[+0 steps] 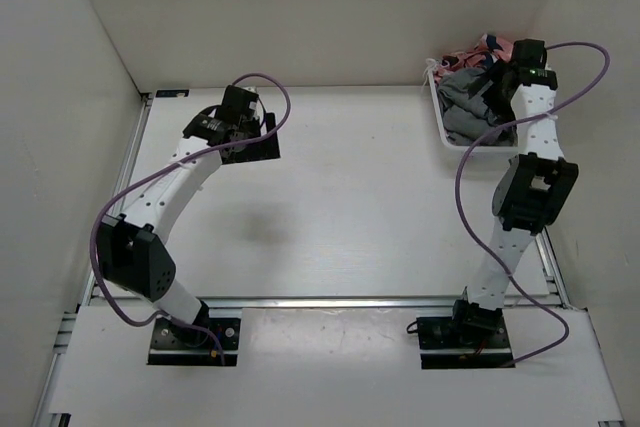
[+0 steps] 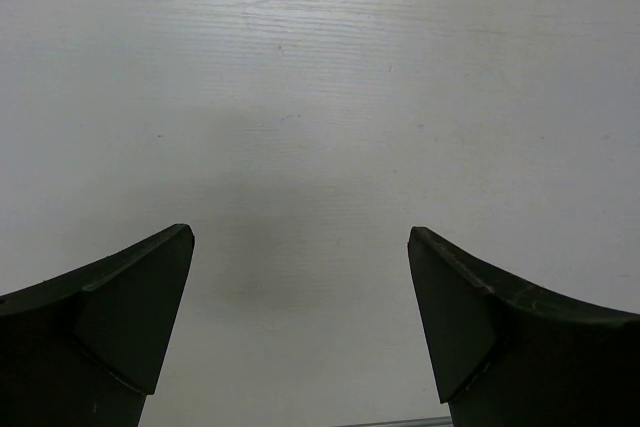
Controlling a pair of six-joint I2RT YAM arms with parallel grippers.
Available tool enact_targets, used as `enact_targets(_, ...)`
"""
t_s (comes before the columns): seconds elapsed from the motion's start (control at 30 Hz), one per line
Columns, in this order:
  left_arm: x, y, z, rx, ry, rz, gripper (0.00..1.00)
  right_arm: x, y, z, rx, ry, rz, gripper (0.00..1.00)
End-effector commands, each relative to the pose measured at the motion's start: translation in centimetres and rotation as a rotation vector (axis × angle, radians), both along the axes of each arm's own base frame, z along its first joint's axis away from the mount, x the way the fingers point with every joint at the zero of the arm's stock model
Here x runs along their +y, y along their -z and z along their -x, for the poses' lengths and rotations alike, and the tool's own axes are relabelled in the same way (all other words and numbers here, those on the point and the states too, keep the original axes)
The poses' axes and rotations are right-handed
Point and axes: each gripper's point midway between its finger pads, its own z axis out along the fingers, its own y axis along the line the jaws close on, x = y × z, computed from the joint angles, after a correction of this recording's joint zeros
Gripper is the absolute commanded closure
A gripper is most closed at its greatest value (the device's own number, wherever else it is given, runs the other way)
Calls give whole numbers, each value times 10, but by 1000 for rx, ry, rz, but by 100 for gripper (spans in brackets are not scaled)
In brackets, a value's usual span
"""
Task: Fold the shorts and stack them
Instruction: Grab the shorts from the pile
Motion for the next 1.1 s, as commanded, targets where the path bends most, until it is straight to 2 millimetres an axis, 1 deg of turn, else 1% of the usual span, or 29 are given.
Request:
enact_targets(0.0, -1, -21, -8, -41, -32, 45, 0, -1, 3, -34, -37, 0, -99, 5)
enact_targets(0.03, -2, -16, -9, -30, -33, 41, 0, -9, 28, -41, 3, 26, -115, 5)
enact_targets(0.07, -3, -20, -11, -38, -39, 50, 0, -10, 32, -48, -1, 35, -122, 5)
enact_targets(0.1, -4, -19, -13, -36, -39, 49, 0, -19, 36, -54, -5, 50, -114, 5)
enact_targets(0.13, -4, -14, -14, -24, -40, 45, 0, -21, 42, -68, -17, 59, -121, 5)
enact_targets(0.17, -4, -18, -16, -36, -45, 42, 0, -22, 46, -75, -23, 70, -129, 3)
enact_targets(0.2, -5, -14, -19, -30, -54, 47, 0, -23, 65, -82, -3, 79, -140, 3)
enact_targets(0.23, -4, -8, -21, -22, -61, 33, 0, -29, 59, -89, -34, 87, -148, 3)
enact_targets(0.3, -5, -8, -24, -22, -62, 33, 0, -30, 66, -99, -46, 105, -162, 3)
enact_targets(0.33, -5, -1, -25, -6, -62, 26, 0, -32, 81, -102, -29, 120, -163, 3)
enact_targets(0.37, -6, -1, -28, -5, -62, 25, 0, -32, 85, -105, -34, 131, -173, 5)
enact_targets(0.4, -6, -1, -28, -5, -62, 25, 0, -39, 89, -110, -49, 139, -170, 8)
enact_targets(0.43, -7, 4, -29, 5, -62, 21, 0, -36, 85, -114, -69, 131, -190, 11)
enact_targets(0.47, -7, 7, -29, 14, -70, 24, 0, -32, 92, -115, -65, 130, -216, 16)
enact_targets(0.5, -7, 7, -29, 15, -70, 24, 0, -29, 89, -118, -80, 112, -232, 23)
enact_targets(0.53, -10, 12, -30, 30, -72, 33, 0, -26, 91, -120, -84, 99, -245, 45)
enact_targets(0.57, -15, 14, -31, 51, -68, 77, 0, -26, 79, -120, -107, 105, -250, 70)
enact_targets(0.6, -18, 14, -30, 57, -57, 91, 0, -26, 71, -120, -122, 103, -247, 81)
enact_targets(0.67, -20, 14, -29, 63, -61, 107, 0, -23, 42, -113, -157, 107, -223, 95)
enact_targets(0.7, -20, 14, -29, 63, -61, 107, 0, -21, 27, -114, -191, 103, -190, 100)
enact_targets(0.73, -20, 14, -29, 64, -69, 113, 0, -20, -4, -109, -236, 90, -175, 100)
enact_targets(0.8, -20, 4, -27, 41, -67, 122, 0, -14, -38, -105, -297, 50, -141, 100)
enact_targets(0.83, -22, 7, -25, 55, -57, 131, 0, -8, -71, -97, -351, 27, -146, 100)
enact_targets(0.87, -25, -1, -25, 35, -56, 154, 0, -8, -92, -93, -388, 15, -129, 100)
enact_targets(0.9, -23, -3, -22, 32, -56, 156, 0, 2, -110, -88, -418, -8, -132, 100)
enact_targets(0.93, -24, -8, -23, 16, -61, 169, 0, 4, -144, -75, -476, -14, -121, 100)
enact_targets(1.0, -19, -17, -19, -4, -77, 184, 0, 17, -182, -61, -543, -62, -104, 100)
enact_targets(1.03, -18, -17, -16, -4, -77, 185, 0, 34, -214, -47, -600, -100, -105, 100)
enact_targets(1.07, -17, -27, -14, -27, -75, 195, 0, 42, -235, -38, -641, -127, -95, 100)
